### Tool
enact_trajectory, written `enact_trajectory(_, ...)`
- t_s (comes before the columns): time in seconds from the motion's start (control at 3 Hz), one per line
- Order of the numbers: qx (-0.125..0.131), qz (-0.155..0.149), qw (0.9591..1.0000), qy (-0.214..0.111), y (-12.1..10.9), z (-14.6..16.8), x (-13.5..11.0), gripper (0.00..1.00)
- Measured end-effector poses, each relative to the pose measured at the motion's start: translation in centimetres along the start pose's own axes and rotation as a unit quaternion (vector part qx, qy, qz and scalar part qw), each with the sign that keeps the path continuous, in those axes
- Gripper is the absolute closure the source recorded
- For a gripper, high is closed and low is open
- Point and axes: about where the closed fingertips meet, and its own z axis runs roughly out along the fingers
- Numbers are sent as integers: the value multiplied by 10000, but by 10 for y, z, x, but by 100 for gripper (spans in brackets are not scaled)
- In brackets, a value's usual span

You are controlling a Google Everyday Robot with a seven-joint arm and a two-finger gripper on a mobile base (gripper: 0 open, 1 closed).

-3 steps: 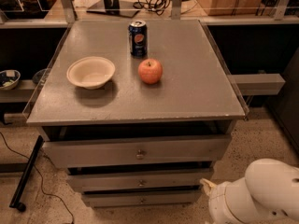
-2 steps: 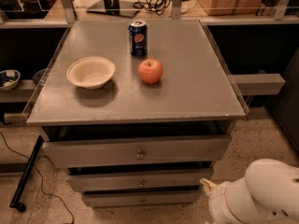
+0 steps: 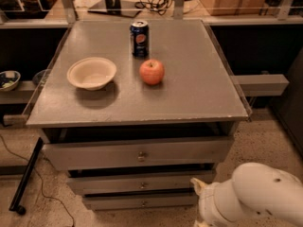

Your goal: Open middle drawer

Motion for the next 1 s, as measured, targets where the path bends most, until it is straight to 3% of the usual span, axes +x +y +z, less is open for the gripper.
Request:
enact_trajectory(0.33,-81,-38,10000,-24,-6,31,-8,0)
enact_trajectory(1.0,-94,-50,9999,34,-3,46,-4,0)
